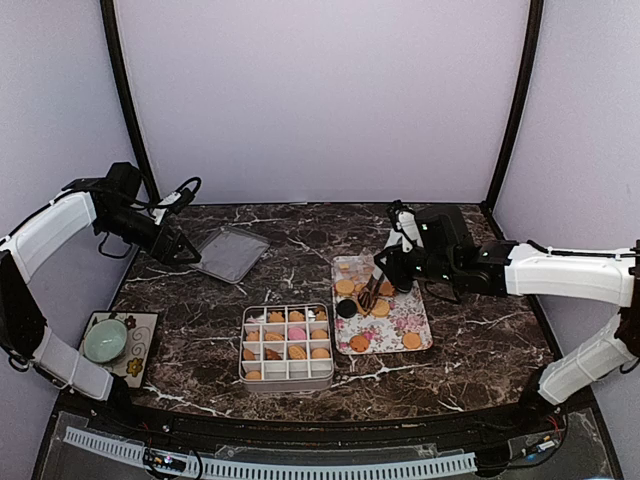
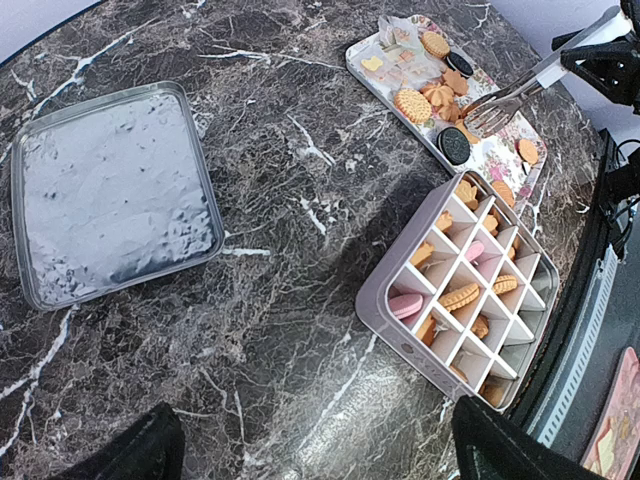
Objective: Pack the cookies
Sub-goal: Pick up the fake cookies from the plate, then place the fake cookies in the empty pocket of the box.
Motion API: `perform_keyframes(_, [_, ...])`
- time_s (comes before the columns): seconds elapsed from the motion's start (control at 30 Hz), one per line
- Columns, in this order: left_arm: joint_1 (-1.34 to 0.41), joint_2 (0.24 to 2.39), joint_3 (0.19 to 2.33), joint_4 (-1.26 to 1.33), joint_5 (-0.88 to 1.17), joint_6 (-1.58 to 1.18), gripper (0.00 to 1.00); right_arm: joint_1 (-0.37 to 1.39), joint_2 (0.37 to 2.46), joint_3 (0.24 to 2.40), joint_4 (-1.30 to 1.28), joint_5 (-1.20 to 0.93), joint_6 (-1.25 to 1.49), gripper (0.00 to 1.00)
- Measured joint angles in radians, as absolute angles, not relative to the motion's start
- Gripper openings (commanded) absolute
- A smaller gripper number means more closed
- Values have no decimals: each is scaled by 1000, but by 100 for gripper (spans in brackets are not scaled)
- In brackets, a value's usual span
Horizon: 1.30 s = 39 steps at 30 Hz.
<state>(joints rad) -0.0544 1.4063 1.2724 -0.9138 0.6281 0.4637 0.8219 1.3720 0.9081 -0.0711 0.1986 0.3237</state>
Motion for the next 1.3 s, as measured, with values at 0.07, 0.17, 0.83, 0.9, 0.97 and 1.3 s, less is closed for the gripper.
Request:
perform_keyframes(0.07, [-54,1406,1271,-914,628,464,96,822,1362,908,-78,198,324,0])
perform_keyframes(0.17, [-54,1406,1265,-914,628,464,96,822,1334,916,-108,196,323,0])
perform_keyframes(0.83, [-52,1406,1242,-911,596,459,98,1200,1442,1280,-199,116,292,0])
perform_keyframes(0.9, [-52,1406,1242,-910,591,459,98,1238,1499,1306,-214,112,286,0])
perform_keyframes(0.97, [-51,1406,1242,-910,589,458,98,1277,1559,1336,-239,113,278,0])
perform_keyframes(1.3, [-49,1406,1240,-910,589,458,98,1338,1647,1363,-299,137,259,0])
